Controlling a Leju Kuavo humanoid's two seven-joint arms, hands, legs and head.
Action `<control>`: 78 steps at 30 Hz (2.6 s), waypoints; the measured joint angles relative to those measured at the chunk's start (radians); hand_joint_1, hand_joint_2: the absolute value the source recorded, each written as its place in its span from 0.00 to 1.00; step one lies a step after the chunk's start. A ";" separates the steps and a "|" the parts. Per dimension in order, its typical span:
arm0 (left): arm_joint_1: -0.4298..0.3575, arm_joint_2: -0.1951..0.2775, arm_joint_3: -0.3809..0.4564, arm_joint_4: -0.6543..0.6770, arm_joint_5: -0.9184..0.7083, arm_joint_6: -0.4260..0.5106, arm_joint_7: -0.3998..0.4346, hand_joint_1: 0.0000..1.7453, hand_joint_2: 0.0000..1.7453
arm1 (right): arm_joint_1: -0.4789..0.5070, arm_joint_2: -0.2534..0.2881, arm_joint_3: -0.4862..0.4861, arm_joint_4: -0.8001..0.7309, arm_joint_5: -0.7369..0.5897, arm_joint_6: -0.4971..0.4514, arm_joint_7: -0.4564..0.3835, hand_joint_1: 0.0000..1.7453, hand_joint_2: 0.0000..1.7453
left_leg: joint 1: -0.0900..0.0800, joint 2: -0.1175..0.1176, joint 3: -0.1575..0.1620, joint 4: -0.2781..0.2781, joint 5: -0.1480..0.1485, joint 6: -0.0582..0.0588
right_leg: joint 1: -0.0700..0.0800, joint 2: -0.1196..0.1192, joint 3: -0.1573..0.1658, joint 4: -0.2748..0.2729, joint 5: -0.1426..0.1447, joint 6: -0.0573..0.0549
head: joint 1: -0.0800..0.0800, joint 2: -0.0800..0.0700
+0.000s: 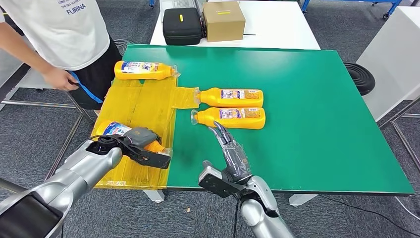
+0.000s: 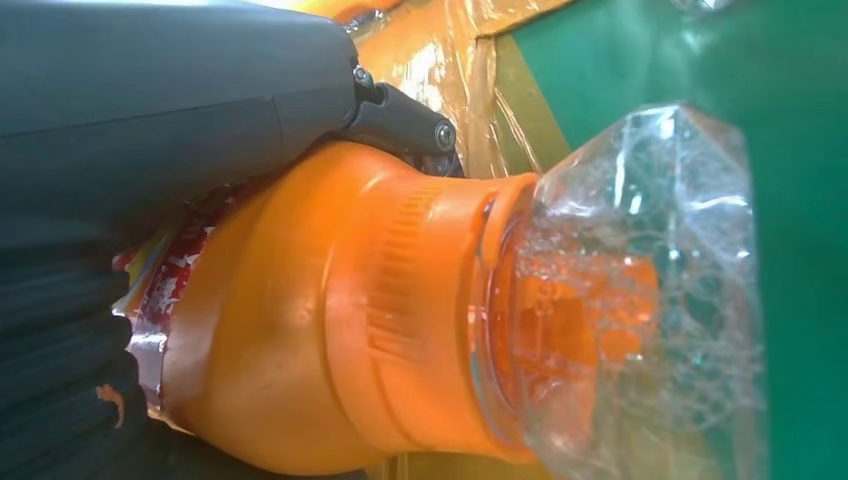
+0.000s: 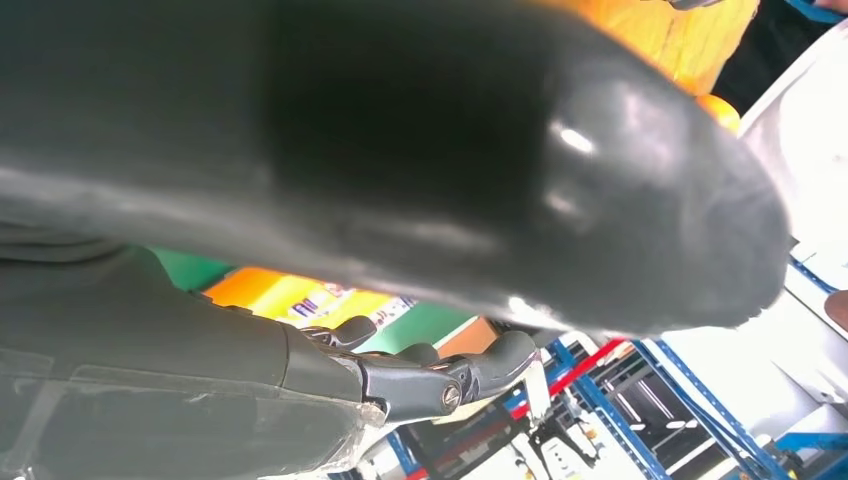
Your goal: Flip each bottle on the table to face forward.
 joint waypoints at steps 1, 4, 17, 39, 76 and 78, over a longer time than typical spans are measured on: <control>-0.004 0.000 -0.004 0.004 0.001 -0.014 -0.006 0.88 1.00 | 0.001 0.000 0.000 0.002 -0.002 -0.001 -0.001 0.00 0.00 | 0.000 0.000 0.000 0.000 0.000 0.000 | 0.000 0.000 0.000 0.000 0.000 0.000 | 0.000 0.000; -0.016 0.001 -0.016 0.015 0.007 -0.057 -0.021 0.83 1.00 | 0.001 0.000 0.000 0.007 -0.007 -0.007 -0.004 0.00 0.00 | 0.000 0.001 0.000 0.000 0.000 -0.001 | 0.000 0.001 0.000 0.000 0.000 0.000 | 0.000 0.000; -0.029 0.001 -0.035 0.042 0.039 -0.081 -0.028 0.00 1.00 | 0.005 0.000 0.000 0.011 -0.017 -0.016 -0.009 0.00 0.00 | 0.000 0.002 0.001 0.000 0.000 -0.001 | 0.000 0.002 0.000 0.000 0.000 0.000 | 0.000 0.000; -0.038 0.008 -0.036 0.050 0.062 -0.094 -0.025 0.00 1.00 | -0.010 0.000 0.000 0.034 -0.021 -0.018 -0.010 0.00 0.00 | 0.000 0.002 0.001 0.000 0.000 -0.001 | 0.000 0.002 0.001 0.000 0.000 0.000 | 0.000 0.000; -0.047 0.288 0.025 -0.336 0.533 0.030 0.013 0.00 1.00 | -0.008 -0.026 -0.015 0.014 0.009 -0.040 0.026 0.00 0.50 | 0.000 0.006 -0.005 0.000 -0.001 -0.002 | -0.001 0.004 -0.007 0.001 0.000 -0.001 | 0.000 0.000; 0.040 0.273 0.101 -0.352 0.542 0.156 -0.016 0.00 1.00 | -0.006 -0.036 -0.038 0.007 0.041 -0.041 0.042 0.00 1.00 | -0.001 0.008 -0.005 0.000 -0.001 -0.002 | -0.001 0.006 -0.008 0.000 0.000 -0.001 | 0.000 0.000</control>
